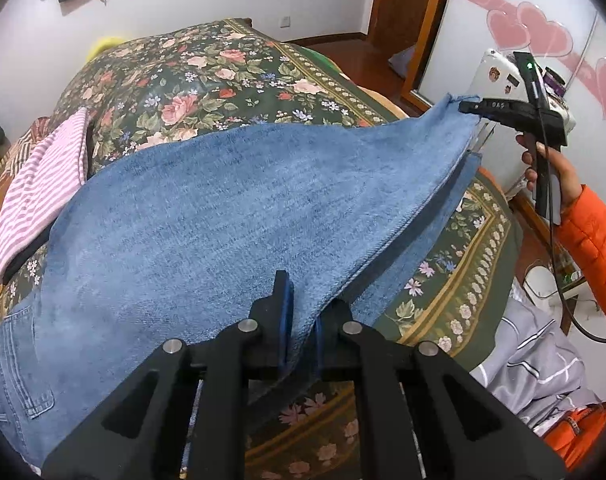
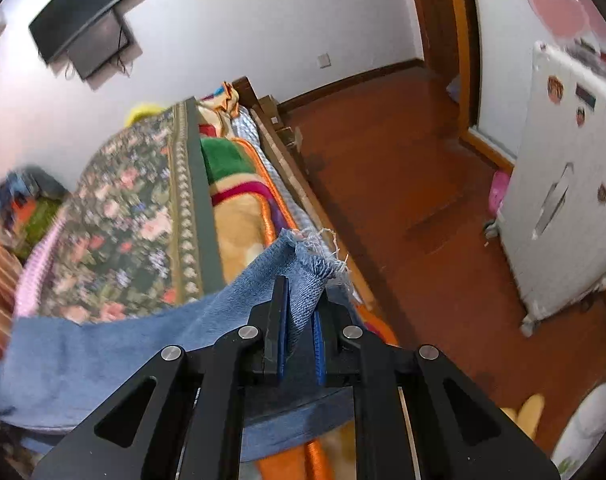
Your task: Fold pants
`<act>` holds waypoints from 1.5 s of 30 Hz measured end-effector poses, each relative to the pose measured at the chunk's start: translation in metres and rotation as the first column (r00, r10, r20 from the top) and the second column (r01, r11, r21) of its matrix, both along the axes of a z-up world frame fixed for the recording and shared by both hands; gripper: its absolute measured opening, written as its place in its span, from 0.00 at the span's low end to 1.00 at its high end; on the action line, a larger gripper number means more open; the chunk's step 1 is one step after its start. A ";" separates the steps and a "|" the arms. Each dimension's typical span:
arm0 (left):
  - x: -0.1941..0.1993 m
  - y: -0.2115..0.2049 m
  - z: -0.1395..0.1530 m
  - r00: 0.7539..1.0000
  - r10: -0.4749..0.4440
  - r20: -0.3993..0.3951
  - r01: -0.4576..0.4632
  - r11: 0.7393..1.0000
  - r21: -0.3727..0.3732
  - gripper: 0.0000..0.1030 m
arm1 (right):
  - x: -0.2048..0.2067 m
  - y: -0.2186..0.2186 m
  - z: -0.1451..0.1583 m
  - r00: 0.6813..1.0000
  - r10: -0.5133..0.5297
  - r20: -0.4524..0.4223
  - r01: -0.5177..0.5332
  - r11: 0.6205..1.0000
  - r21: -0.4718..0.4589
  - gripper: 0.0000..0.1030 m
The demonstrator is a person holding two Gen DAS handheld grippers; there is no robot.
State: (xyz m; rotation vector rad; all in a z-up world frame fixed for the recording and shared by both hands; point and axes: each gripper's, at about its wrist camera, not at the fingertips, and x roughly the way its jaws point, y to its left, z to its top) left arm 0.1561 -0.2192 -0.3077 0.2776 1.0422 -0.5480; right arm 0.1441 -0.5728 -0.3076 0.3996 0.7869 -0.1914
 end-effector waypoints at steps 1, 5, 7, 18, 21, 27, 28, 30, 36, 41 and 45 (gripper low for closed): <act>0.000 0.000 0.000 1.000 0.000 0.000 0.000 1.000 -0.001 0.09 | -0.001 0.000 -0.006 1.000 -0.002 -0.017 0.002 1.000 -0.004 0.09; 0.002 0.002 0.001 1.000 -0.002 -0.023 0.001 1.000 -0.008 0.14 | -0.009 -0.006 -0.027 0.997 -0.006 -0.076 0.009 0.999 0.032 0.09; 0.005 0.003 0.003 0.999 -0.001 -0.051 0.000 1.000 -0.019 0.16 | -0.012 -0.005 -0.038 0.992 0.011 -0.128 -0.006 0.999 0.040 0.13; -0.003 0.036 0.042 0.993 0.028 -0.118 -0.044 0.990 -0.131 0.46 | -0.035 -0.030 -0.017 0.990 -0.046 -0.130 0.051 0.998 0.031 0.46; -0.001 0.045 0.056 0.994 0.069 -0.085 -0.080 0.988 -0.130 0.46 | -0.027 -0.029 -0.009 0.993 -0.035 -0.112 0.036 0.999 0.014 0.46; 0.021 0.067 0.069 0.978 0.207 0.028 -0.203 0.973 -0.110 0.55 | 0.006 -0.017 -0.013 0.993 0.039 -0.114 -0.037 0.999 0.018 0.46; 0.025 0.069 0.067 0.975 0.221 0.030 -0.217 0.970 -0.105 0.55 | 0.013 -0.015 -0.017 0.991 0.054 -0.123 -0.052 0.998 0.019 0.46; 0.034 0.073 0.055 0.968 0.250 0.013 -0.248 0.965 -0.084 0.55 | 0.024 -0.011 -0.025 0.986 0.087 -0.144 -0.083 0.996 0.038 0.46; 0.042 0.067 -0.001 0.963 0.253 -0.094 -0.253 0.967 0.009 0.57 | 0.032 0.000 -0.033 0.978 0.131 -0.162 -0.127 0.991 0.031 0.26; 0.039 0.058 -0.009 0.964 0.259 -0.060 -0.259 0.966 0.010 0.79 | 0.023 0.003 -0.020 0.984 0.136 -0.114 -0.140 0.990 -0.027 0.07; 0.038 0.048 -0.009 0.968 0.246 -0.039 -0.244 0.969 0.039 0.84 | 0.026 0.004 -0.005 0.992 0.118 -0.055 -0.121 0.991 -0.064 0.05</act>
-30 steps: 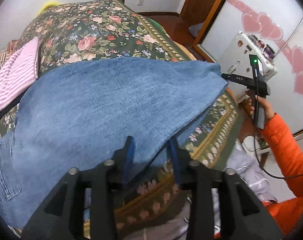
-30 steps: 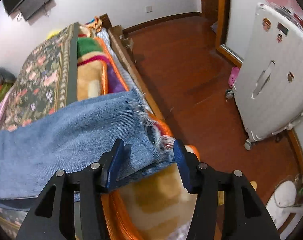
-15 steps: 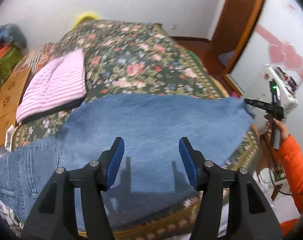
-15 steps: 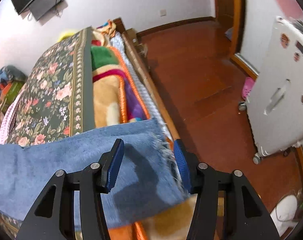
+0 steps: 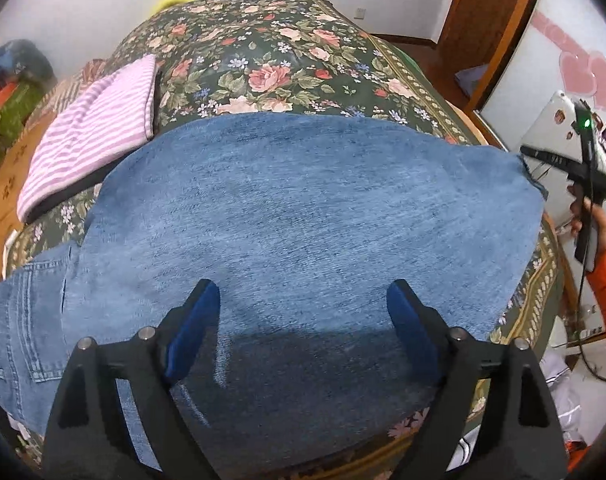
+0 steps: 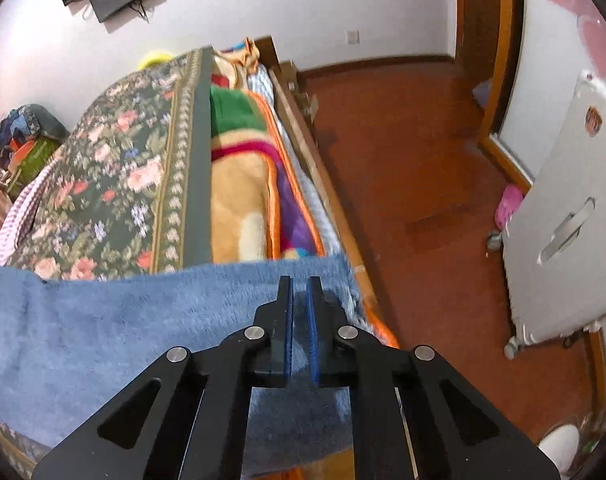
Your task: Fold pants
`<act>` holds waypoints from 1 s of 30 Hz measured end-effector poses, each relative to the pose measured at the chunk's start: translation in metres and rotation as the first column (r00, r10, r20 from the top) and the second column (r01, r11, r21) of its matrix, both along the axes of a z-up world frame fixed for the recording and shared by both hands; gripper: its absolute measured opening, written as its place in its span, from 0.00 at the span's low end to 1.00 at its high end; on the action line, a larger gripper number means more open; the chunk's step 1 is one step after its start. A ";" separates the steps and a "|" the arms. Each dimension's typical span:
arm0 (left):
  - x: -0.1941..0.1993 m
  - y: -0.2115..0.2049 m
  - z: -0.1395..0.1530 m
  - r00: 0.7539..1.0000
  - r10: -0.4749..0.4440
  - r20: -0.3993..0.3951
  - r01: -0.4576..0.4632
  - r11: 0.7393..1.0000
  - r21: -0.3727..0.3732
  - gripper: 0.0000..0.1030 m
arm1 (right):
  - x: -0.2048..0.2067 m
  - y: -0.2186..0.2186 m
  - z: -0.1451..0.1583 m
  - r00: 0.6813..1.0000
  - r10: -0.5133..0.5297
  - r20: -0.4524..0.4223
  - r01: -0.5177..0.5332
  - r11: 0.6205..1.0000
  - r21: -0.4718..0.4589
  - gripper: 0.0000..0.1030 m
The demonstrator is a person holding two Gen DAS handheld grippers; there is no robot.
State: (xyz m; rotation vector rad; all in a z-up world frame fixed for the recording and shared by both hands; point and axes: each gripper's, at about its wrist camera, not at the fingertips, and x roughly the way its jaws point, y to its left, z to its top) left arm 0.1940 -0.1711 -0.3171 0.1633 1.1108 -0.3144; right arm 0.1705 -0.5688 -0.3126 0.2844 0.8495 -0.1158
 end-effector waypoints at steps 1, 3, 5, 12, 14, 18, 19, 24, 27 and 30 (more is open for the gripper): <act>0.000 0.000 0.000 1.000 0.001 -0.001 -0.001 1.000 -0.001 0.84 | 0.002 -0.001 0.002 1.000 -0.006 0.012 0.006 1.000 -0.005 0.05; 0.001 0.002 0.001 1.000 0.009 -0.010 -0.009 1.000 -0.016 0.84 | 0.006 -0.004 0.006 0.999 -0.026 0.033 0.026 0.999 -0.025 0.05; 0.000 0.003 0.001 1.000 0.015 -0.011 -0.015 1.000 -0.025 0.84 | 0.012 -0.006 0.003 0.999 -0.036 0.014 0.037 0.999 -0.027 0.05; -0.022 -0.008 0.002 1.000 0.003 0.009 -0.003 0.999 -0.040 0.84 | 0.001 0.022 0.009 0.998 0.061 -0.028 -0.062 0.998 -0.005 0.09; -0.025 -0.011 0.001 1.000 -0.002 0.011 0.002 0.999 -0.044 0.84 | -0.005 0.032 0.009 0.995 0.095 -0.033 -0.094 0.995 0.030 0.27; -0.031 -0.011 0.000 1.000 -0.005 0.015 0.006 0.998 -0.057 0.84 | -0.026 0.055 -0.006 0.988 0.145 -0.050 -0.138 0.983 0.117 0.46; -0.032 -0.011 0.000 1.000 -0.012 0.014 0.013 0.998 -0.062 0.84 | -0.031 0.060 -0.013 0.987 0.150 -0.063 -0.141 0.981 0.135 0.46; -0.040 -0.012 -0.001 0.999 -0.033 0.028 0.035 0.997 -0.063 0.84 | -0.057 0.073 -0.026 0.987 0.158 -0.039 -0.157 0.987 0.041 0.46; -0.039 -0.011 -0.002 0.999 -0.035 0.036 0.037 0.997 -0.069 0.84 | -0.057 0.068 -0.022 0.987 0.150 -0.061 -0.148 0.988 0.040 0.46; -0.037 -0.009 0.001 0.998 -0.042 0.037 0.045 0.996 -0.078 0.84 | -0.058 0.060 -0.012 0.990 0.109 -0.085 -0.107 0.994 0.023 0.46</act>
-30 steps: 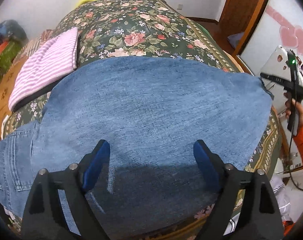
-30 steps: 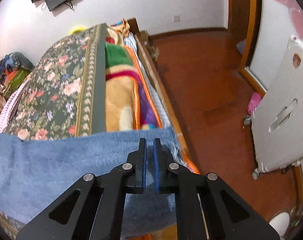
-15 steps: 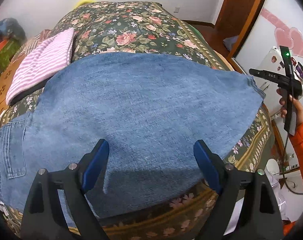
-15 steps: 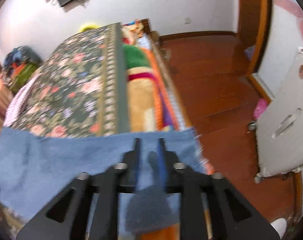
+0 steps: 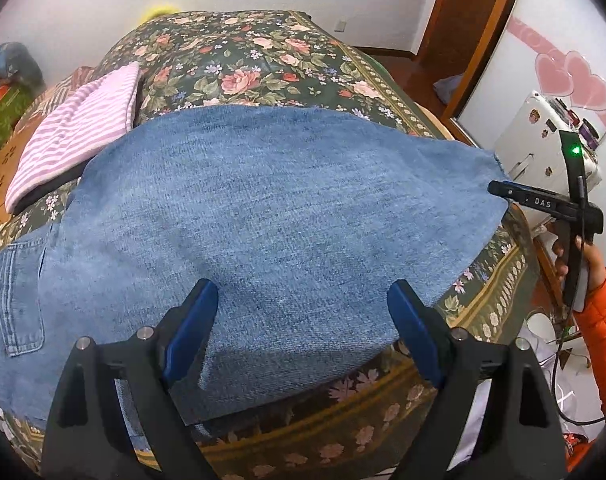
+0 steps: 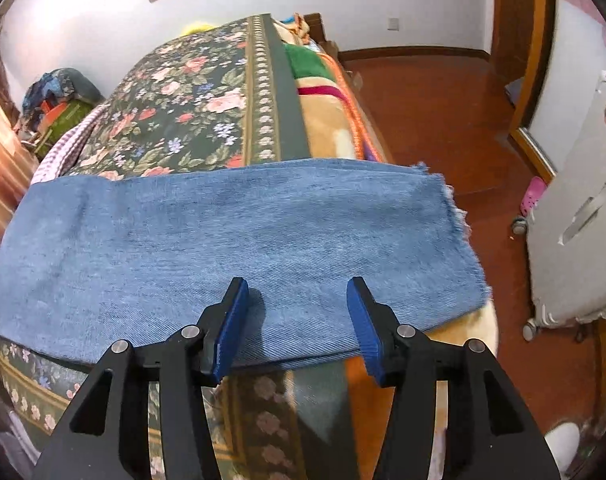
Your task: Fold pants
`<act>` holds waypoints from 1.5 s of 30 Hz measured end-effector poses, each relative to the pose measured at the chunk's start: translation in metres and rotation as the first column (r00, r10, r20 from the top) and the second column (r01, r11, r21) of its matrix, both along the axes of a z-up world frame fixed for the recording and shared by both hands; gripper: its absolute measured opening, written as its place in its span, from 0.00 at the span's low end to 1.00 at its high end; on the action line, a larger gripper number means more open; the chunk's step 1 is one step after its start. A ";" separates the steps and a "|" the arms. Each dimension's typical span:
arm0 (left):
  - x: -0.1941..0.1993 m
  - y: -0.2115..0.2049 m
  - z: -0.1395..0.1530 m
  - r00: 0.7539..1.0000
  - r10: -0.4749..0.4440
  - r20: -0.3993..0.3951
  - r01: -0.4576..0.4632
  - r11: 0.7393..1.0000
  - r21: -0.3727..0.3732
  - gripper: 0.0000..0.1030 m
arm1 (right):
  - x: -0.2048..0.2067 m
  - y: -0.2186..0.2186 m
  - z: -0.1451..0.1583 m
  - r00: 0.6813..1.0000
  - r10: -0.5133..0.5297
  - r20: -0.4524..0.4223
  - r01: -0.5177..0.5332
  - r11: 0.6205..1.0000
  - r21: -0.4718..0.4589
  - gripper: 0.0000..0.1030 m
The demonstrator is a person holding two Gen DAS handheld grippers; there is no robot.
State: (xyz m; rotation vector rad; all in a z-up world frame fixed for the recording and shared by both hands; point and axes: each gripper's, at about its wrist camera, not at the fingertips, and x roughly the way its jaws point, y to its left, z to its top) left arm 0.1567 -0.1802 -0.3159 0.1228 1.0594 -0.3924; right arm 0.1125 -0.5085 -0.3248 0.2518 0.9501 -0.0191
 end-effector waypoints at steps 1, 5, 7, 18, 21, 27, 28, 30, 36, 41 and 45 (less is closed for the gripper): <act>0.001 0.000 0.002 1.000 -0.004 -0.002 0.004 1.000 -0.002 0.84 | -0.004 -0.004 0.003 1.000 -0.019 0.000 0.019 1.000 0.000 0.46; 0.012 -0.009 0.023 0.998 -0.049 0.032 0.050 0.999 -0.023 0.84 | -0.026 -0.018 0.008 0.996 -0.088 0.003 0.088 0.993 0.079 0.46; 0.020 -0.020 0.032 0.996 -0.073 0.048 0.074 0.997 -0.023 0.84 | -0.038 -0.023 0.006 0.993 -0.119 0.003 0.118 0.985 0.129 0.47; 0.073 -0.132 0.020 0.984 -0.177 -0.009 0.177 0.983 -0.059 0.84 | -0.047 -0.037 -0.013 0.978 -0.209 0.003 0.196 0.924 0.329 0.50; 0.075 -0.157 0.004 0.979 -0.199 -0.049 0.197 0.979 -0.045 0.84 | -0.036 -0.039 -0.022 0.978 -0.206 -0.016 0.199 0.920 0.339 0.50; 0.080 -0.177 -0.030 0.969 -0.180 -0.170 0.174 0.984 -0.050 0.84 | -0.027 -0.049 -0.033 0.974 -0.227 -0.005 0.210 0.891 0.402 0.64; 0.081 -0.178 -0.034 0.969 -0.172 -0.178 0.165 0.985 -0.050 0.84 | -0.025 -0.050 -0.035 0.973 -0.231 -0.006 0.213 0.886 0.412 0.66; 0.082 -0.180 -0.038 0.972 -0.162 -0.173 0.156 0.987 -0.044 0.84 | -0.022 -0.053 -0.039 0.972 -0.236 -0.009 0.217 0.875 0.433 0.66; 0.080 -0.190 -0.043 0.975 -0.162 -0.151 0.163 0.987 -0.007 0.84 | -0.012 -0.051 -0.034 0.968 -0.247 0.035 0.217 0.904 0.368 0.55; 0.076 -0.196 -0.046 0.976 -0.175 -0.129 0.181 0.983 0.031 0.84 | -0.013 -0.057 -0.023 0.962 -0.254 0.102 0.211 0.926 0.314 0.22; 0.072 -0.201 -0.049 0.976 -0.189 -0.109 0.196 0.979 0.061 0.84 | -0.010 -0.061 -0.028 0.965 -0.252 0.074 0.212 0.912 0.351 0.25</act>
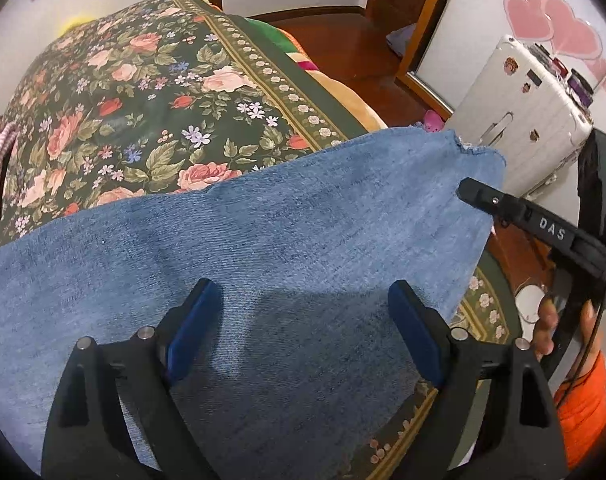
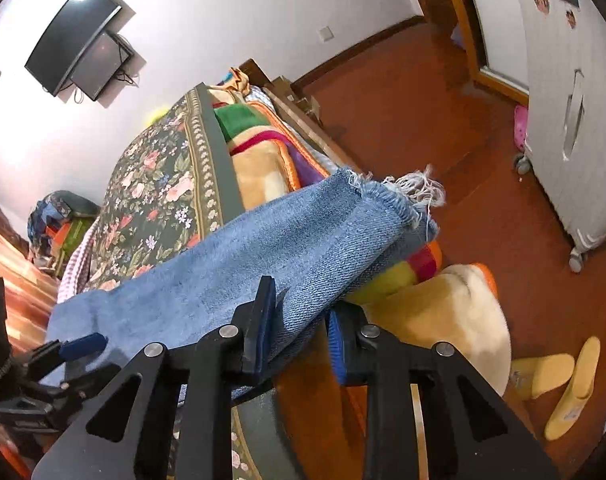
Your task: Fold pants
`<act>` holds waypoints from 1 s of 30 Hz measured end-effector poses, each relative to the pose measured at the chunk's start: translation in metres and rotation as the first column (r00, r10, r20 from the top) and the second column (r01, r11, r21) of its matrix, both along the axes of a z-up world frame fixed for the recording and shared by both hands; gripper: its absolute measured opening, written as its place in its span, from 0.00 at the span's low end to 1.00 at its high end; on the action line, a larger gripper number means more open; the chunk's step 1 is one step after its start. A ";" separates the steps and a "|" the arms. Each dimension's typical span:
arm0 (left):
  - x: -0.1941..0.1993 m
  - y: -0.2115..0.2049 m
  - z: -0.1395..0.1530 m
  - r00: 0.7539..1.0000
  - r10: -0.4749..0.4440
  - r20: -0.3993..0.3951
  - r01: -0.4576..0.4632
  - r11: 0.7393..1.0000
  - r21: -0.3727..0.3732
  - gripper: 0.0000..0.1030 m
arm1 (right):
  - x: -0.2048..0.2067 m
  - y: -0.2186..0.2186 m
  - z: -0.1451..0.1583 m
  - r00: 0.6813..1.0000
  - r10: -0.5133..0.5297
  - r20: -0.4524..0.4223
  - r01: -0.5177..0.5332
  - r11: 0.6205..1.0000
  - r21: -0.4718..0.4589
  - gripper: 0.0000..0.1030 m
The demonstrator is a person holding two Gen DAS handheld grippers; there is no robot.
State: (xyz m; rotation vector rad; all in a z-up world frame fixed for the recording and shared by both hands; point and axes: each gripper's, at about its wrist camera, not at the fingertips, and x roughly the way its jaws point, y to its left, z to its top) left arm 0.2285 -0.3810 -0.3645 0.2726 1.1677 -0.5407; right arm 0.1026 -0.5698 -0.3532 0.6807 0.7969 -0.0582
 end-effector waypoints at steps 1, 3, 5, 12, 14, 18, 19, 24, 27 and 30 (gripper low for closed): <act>-0.001 -0.001 -0.001 1.000 -0.003 0.003 0.003 1.000 0.005 0.84 | 0.002 -0.002 -0.004 1.000 0.003 -0.015 -0.002 1.000 0.018 0.25; -0.001 -0.002 -0.001 1.000 -0.007 0.004 0.007 1.000 0.008 0.84 | 0.002 -0.003 -0.006 1.000 0.002 -0.011 -0.002 1.000 0.028 0.23; -0.001 0.000 0.002 1.000 -0.013 -0.015 0.012 1.000 -0.010 0.84 | 0.001 -0.002 -0.005 1.000 0.004 -0.015 -0.004 1.000 0.013 0.22; -0.002 0.061 0.055 0.998 0.056 -0.006 -0.056 0.990 -0.130 0.84 | -0.014 -0.002 0.013 0.997 0.033 -0.075 -0.035 0.999 -0.031 0.39; -0.003 0.097 0.079 0.992 0.110 0.057 -0.101 0.985 -0.137 0.84 | -0.021 -0.001 0.025 0.996 0.022 -0.088 -0.029 0.996 -0.087 0.40; -0.007 0.192 0.125 0.944 0.254 0.212 -0.237 0.966 -0.103 0.84 | -0.026 0.008 0.057 0.997 0.019 -0.077 -0.034 0.979 -0.201 0.44; -0.008 0.222 0.135 0.921 0.301 0.247 -0.287 0.954 -0.091 0.84 | -0.024 0.015 0.067 0.997 0.032 -0.067 -0.047 0.971 -0.234 0.45; -0.017 0.356 0.160 0.782 0.532 0.324 -0.541 0.838 -0.071 0.84 | 0.011 0.081 0.110 0.981 0.189 -0.050 -0.193 0.897 -0.399 0.45; -0.025 0.432 0.163 0.696 0.629 0.347 -0.650 0.757 -0.069 0.84 | 0.042 0.141 0.129 0.937 0.348 -0.035 -0.327 0.836 -0.441 0.54; -0.028 0.489 0.154 0.641 0.678 0.359 -0.712 0.700 -0.050 0.84 | 0.076 0.212 0.144 0.869 0.495 -0.001 -0.443 0.777 -0.448 0.63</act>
